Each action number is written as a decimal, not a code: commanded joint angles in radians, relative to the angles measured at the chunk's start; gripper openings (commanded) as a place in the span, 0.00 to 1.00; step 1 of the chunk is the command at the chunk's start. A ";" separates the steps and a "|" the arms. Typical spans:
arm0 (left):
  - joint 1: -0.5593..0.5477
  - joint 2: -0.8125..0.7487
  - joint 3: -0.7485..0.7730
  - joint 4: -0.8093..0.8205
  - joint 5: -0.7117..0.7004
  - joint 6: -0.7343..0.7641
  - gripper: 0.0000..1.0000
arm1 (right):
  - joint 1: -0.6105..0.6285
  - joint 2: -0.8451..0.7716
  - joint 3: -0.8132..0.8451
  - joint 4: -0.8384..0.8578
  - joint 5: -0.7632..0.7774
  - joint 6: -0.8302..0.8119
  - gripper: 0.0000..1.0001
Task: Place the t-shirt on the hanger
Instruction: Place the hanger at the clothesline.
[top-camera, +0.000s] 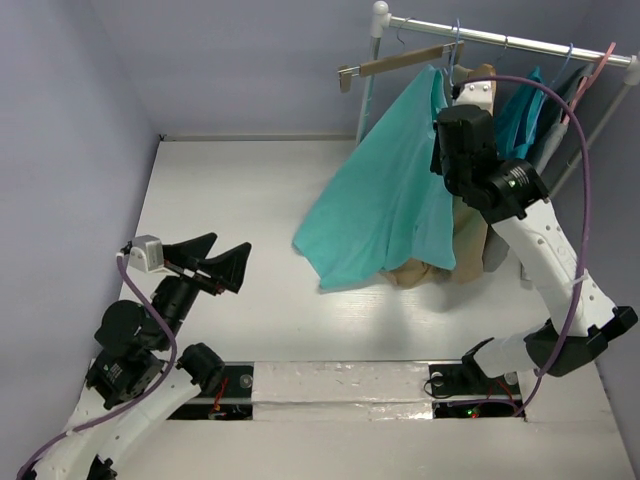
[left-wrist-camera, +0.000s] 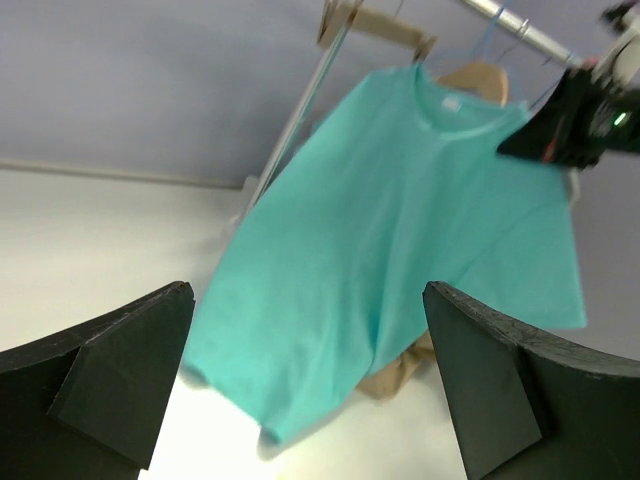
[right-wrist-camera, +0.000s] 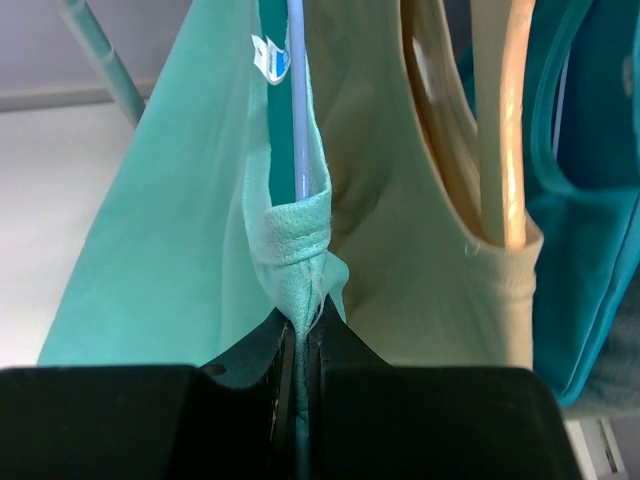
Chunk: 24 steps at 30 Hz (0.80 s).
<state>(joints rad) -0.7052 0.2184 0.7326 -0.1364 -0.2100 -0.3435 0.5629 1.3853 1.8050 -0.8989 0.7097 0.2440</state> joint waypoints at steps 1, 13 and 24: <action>0.001 -0.014 -0.013 0.003 0.001 0.032 0.99 | -0.020 0.014 0.109 0.126 0.054 -0.069 0.00; 0.001 -0.007 -0.021 0.009 0.011 0.038 0.99 | -0.118 0.084 0.171 0.127 0.002 -0.120 0.00; 0.001 0.004 -0.021 0.004 -0.003 0.037 0.99 | -0.176 0.112 0.059 0.198 -0.105 -0.123 0.00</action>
<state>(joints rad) -0.7052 0.2131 0.7124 -0.1642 -0.2123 -0.3191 0.3923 1.5055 1.8786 -0.8070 0.6346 0.1322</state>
